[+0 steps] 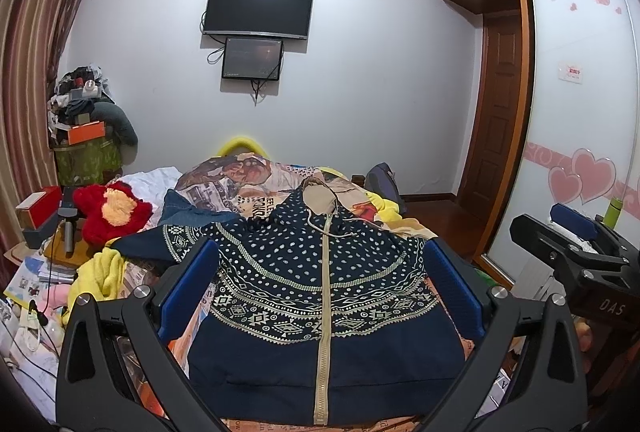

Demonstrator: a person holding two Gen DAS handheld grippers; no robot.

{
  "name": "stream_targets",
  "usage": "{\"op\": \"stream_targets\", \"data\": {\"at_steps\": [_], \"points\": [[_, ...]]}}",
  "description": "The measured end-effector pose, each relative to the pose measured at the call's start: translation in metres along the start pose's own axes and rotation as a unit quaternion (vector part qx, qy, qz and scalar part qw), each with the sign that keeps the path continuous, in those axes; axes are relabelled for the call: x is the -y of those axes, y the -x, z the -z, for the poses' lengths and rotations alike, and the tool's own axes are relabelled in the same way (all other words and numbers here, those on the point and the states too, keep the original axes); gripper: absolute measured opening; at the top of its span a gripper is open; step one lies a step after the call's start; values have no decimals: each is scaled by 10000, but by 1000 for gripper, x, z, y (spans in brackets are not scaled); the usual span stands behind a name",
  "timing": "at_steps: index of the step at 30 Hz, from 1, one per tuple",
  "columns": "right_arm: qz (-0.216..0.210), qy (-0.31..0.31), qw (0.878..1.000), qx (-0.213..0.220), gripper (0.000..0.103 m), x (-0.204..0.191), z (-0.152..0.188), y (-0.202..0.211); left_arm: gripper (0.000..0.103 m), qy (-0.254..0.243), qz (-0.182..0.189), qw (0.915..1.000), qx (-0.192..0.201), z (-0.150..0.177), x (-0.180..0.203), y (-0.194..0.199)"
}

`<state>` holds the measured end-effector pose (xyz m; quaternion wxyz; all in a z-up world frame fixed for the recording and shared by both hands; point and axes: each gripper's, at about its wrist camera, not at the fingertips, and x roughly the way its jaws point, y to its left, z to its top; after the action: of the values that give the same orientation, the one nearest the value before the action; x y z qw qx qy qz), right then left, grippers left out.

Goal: Fold large clothes

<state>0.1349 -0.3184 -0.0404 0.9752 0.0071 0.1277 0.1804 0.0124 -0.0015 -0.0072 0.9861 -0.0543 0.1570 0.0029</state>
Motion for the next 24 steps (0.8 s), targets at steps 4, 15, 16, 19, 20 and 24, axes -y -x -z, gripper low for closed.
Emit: {"op": "stream_targets", "data": {"at_steps": [4,15,16,19,20,24], "points": [[-6,-1,10000,0,103,1,0,-1,103,1,0,10000,-3,0,-1,0],[-5,-10,10000,-8,103,0,0,-2,103,2,7,10000,1,0,-2,0],[-6,-7,10000,-10,103,0,0,-2,103,2,6,10000,-1,0,-2,0],[-2,1,10000,-10,103,0,1,-2,103,2,9,10000,-1,0,-2,0],[-1,1,10000,-10,103,0,1,-3,103,-2,7,10000,-2,1,-2,0],[4,-5,10000,-56,103,0,6,-8,103,-17,-57,10000,-27,2,-4,-1]]}}
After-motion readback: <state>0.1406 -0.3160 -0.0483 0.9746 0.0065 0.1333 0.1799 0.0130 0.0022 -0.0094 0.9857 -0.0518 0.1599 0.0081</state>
